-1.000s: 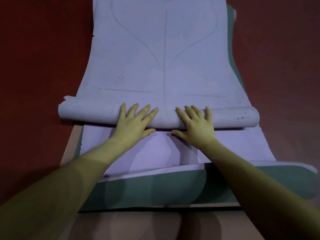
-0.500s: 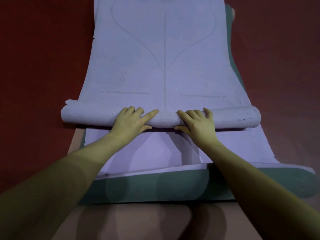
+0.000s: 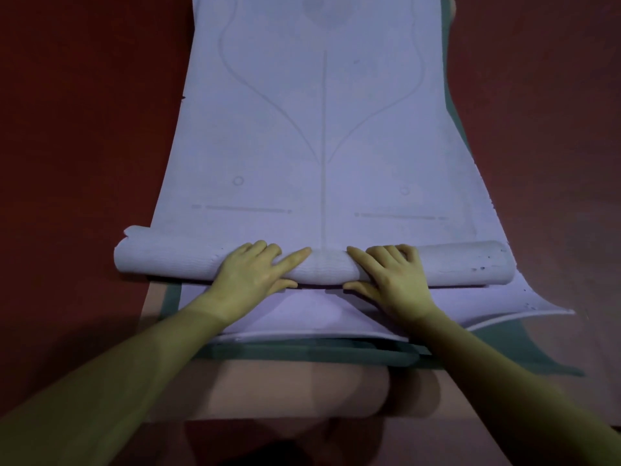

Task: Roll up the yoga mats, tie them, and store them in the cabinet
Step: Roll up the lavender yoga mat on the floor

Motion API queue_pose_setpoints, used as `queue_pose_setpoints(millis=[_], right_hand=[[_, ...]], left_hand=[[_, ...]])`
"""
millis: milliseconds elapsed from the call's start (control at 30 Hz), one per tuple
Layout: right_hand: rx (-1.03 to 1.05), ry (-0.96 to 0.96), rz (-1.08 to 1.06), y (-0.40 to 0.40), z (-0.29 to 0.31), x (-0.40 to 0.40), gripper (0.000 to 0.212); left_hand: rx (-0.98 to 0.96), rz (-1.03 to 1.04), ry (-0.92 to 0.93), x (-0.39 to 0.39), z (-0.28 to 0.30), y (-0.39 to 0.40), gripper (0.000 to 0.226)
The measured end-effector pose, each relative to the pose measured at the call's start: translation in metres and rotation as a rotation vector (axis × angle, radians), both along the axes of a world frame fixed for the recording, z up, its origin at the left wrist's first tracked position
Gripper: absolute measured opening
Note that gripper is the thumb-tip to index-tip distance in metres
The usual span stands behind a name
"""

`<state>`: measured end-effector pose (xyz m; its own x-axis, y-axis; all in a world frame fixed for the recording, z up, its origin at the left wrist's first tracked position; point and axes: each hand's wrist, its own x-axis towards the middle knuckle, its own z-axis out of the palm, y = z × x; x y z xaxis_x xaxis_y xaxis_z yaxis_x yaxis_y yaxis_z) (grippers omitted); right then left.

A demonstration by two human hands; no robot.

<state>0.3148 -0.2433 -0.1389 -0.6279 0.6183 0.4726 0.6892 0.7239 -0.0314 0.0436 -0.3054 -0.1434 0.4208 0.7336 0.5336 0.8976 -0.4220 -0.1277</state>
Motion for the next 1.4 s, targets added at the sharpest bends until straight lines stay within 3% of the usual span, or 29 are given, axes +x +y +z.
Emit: queue_pose_setpoints(millis=[300,467,567,733,867,1067,1267,1400], right_hand=[[-0.003,-0.09,-0.071,-0.022,-0.012,0.001,0.058],[0.036,-0.111,-0.087,-0.027,-0.013,-0.006,0.046],[-0.047,-0.132,-0.11,-0.015,-0.008,-0.01,0.044],[-0.197,-0.073,-0.127,0.013,0.003,-0.021,0.043],[-0.214,-0.051,-0.124,0.028,0.007,-0.027,0.043],[-0.129,-0.048,-0.096,0.013,-0.004,-0.025,0.048],[-0.227,-0.074,-0.168,0.047,0.008,-0.039,0.048],[-0.183,-0.063,-0.192,0.053,0.005,-0.042,0.046]], left_hand=[[-0.019,0.062,0.046,0.007,-0.012,-0.018,0.058],[-0.123,0.015,0.022,-0.005,-0.009,0.002,0.061],[-0.208,0.008,0.029,-0.01,-0.006,0.014,0.061],[-0.14,0.147,0.046,0.004,-0.005,0.005,0.044],[-0.297,0.216,-0.028,0.008,0.007,0.017,0.049],[-0.55,0.261,0.04,0.004,0.021,0.058,0.052],[-0.41,0.322,0.038,0.015,0.019,0.044,0.051],[-0.461,0.364,0.01,0.02,0.019,0.049,0.053]])
